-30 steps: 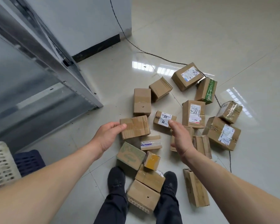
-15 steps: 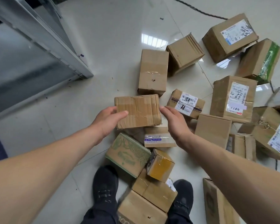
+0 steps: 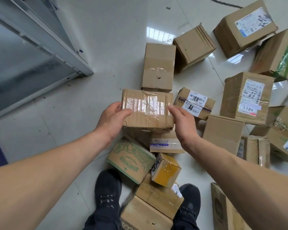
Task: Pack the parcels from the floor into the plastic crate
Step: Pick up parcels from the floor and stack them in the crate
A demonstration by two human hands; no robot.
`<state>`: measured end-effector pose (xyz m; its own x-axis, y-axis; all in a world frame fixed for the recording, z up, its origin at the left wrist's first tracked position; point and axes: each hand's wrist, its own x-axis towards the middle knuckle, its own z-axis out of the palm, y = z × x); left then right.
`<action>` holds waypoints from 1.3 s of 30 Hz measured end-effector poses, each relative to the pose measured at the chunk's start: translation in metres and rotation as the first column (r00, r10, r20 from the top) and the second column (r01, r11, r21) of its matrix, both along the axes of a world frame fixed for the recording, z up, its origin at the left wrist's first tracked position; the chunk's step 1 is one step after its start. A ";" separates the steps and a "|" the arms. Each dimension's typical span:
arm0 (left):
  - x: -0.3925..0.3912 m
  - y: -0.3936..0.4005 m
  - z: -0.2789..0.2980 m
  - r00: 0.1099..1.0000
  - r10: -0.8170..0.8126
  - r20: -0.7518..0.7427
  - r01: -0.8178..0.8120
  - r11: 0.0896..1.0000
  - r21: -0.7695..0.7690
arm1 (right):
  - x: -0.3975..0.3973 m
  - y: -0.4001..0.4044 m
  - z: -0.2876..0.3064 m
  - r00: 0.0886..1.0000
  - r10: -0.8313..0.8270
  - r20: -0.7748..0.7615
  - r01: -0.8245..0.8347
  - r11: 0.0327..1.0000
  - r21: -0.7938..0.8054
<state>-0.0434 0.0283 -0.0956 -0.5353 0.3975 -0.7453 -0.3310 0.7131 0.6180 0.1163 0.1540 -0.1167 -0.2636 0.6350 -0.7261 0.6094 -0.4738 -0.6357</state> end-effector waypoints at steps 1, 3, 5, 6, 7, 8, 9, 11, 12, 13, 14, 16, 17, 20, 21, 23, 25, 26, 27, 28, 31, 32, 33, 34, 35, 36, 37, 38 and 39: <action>-0.001 0.004 0.008 1.000 0.019 -0.015 -0.020 1.000 -0.015 | 0.004 0.005 0.005 1.000 -0.019 0.014 0.018 1.000 0.013; -0.005 0.015 0.019 0.999 0.051 0.017 -0.051 0.999 -0.013 | 0.011 0.018 0.013 0.996 -0.070 0.055 0.068 0.997 0.034; -0.005 0.026 0.024 0.991 0.067 0.116 -0.065 0.998 -0.023 | 0.018 0.029 0.012 0.986 -0.138 0.092 0.135 0.990 0.034; -0.004 0.030 0.023 0.986 0.061 0.157 -0.056 0.998 -0.037 | 0.021 0.034 0.009 0.980 -0.166 0.113 0.164 0.986 0.026; -0.003 0.035 0.023 0.979 0.062 0.195 -0.054 0.997 -0.047 | 0.024 0.038 0.006 0.976 -0.179 0.122 0.178 0.984 0.015; -0.002 0.037 0.017 0.970 0.062 0.234 -0.053 0.998 -0.045 | 0.026 0.040 0.002 0.977 -0.175 0.123 0.177 0.984 0.001; 0.001 0.040 0.013 0.962 0.068 0.266 -0.057 0.997 -0.048 | 0.027 0.040 0.000 0.980 -0.161 0.115 0.163 0.987 -0.007; 0.008 0.040 0.002 0.947 0.061 0.316 -0.048 0.998 -0.049 | 0.030 0.039 -0.006 0.987 -0.141 0.077 0.143 0.990 -0.013; 0.011 0.038 -0.007 0.938 0.065 0.340 -0.053 0.998 -0.046 | 0.032 0.038 -0.009 0.989 -0.137 0.062 0.139 0.990 -0.027; 0.015 0.035 -0.011 0.931 0.075 0.358 -0.063 0.997 -0.046 | 0.035 0.036 -0.013 0.989 -0.136 0.058 0.139 0.989 -0.041; 0.018 0.030 -0.014 0.925 0.082 0.370 -0.068 0.996 -0.050 | 0.037 0.033 -0.017 0.989 -0.137 0.056 0.140 0.989 -0.054; 0.023 0.021 -0.021 0.919 0.088 0.385 -0.071 0.996 -0.058 | 0.041 0.025 -0.023 0.989 -0.139 0.039 0.142 0.986 -0.085; 0.026 0.018 -0.022 0.918 0.076 0.388 -0.052 0.996 -0.072 | 0.043 0.020 -0.024 0.991 -0.133 0.034 0.136 0.986 -0.101; 0.035 0.007 -0.029 0.915 0.034 0.403 0.004 0.996 -0.093 | 0.048 0.009 -0.028 0.994 -0.099 0.054 0.107 0.981 -0.162; 0.038 0.005 -0.030 0.914 0.018 0.405 0.023 0.995 -0.097 | 0.049 0.006 -0.027 0.994 -0.089 0.057 0.098 0.979 -0.180; 0.040 0.004 -0.029 0.933 -0.001 0.359 0.032 0.996 -0.080 | 0.048 0.004 -0.022 0.994 -0.080 0.069 0.091 0.982 -0.166; 0.037 0.007 -0.025 0.964 -0.019 0.264 0.039 0.997 -0.071 | 0.049 0.007 -0.020 0.992 -0.095 0.082 0.106 0.986 -0.128; 0.034 0.009 -0.024 0.973 -0.021 0.229 0.039 0.997 -0.073 | 0.050 0.010 -0.019 0.991 -0.113 0.074 0.121 0.986 -0.111; 0.031 0.012 -0.022 0.978 -0.010 0.207 0.026 0.997 -0.077 | 0.049 0.012 -0.017 0.989 -0.130 0.067 0.136 0.986 -0.097; 0.027 0.014 -0.022 0.981 0.008 0.195 0.008 0.997 -0.082 | 0.048 0.016 -0.017 0.987 -0.147 0.065 0.152 0.985 -0.086; 0.018 0.021 -0.021 0.974 0.048 0.220 -0.029 0.996 -0.090 | 0.041 0.024 -0.018 0.976 -0.208 0.071 0.212 0.975 -0.064; 0.017 0.023 -0.020 0.972 0.068 0.226 -0.049 0.995 -0.088 | 0.038 0.026 -0.020 0.971 -0.233 0.061 0.237 0.969 -0.066; 0.016 0.024 -0.020 0.971 0.090 0.222 -0.073 0.994 -0.084 | 0.037 0.027 -0.021 0.964 -0.264 0.044 0.266 0.961 -0.070; 0.016 0.024 -0.021 0.970 0.117 0.211 -0.104 0.992 -0.074 | 0.035 0.027 -0.023 0.955 -0.294 0.026 0.295 0.953 -0.072; 0.016 0.024 -0.022 0.969 0.148 0.195 -0.138 0.988 -0.065 | 0.034 0.028 -0.024 0.946 -0.323 0.011 0.323 0.943 -0.077; 0.016 0.024 -0.022 0.968 0.176 0.180 -0.168 0.984 -0.056 | 0.033 0.028 -0.025 0.941 -0.338 0.002 0.337 0.939 -0.074; 0.017 0.025 -0.022 0.968 0.192 0.161 -0.187 0.981 -0.050 | 0.033 0.028 -0.024 0.942 -0.334 -0.010 0.333 0.940 -0.068; 0.017 0.026 -0.022 0.970 0.196 0.143 -0.192 0.980 -0.041 | 0.033 0.027 -0.025 0.950 -0.313 -0.021 0.311 0.948 -0.061; 0.018 0.027 -0.022 0.972 0.197 0.132 -0.195 0.980 -0.029 | 0.033 0.026 -0.024 0.956 -0.292 -0.031 0.290 0.955 -0.055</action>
<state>-0.0252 0.0552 -0.1181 -0.4970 0.2827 -0.8204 -0.5439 0.6352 0.5484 0.1494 0.1801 -0.1411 -0.1011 0.6518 -0.7516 0.4161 -0.6585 -0.6271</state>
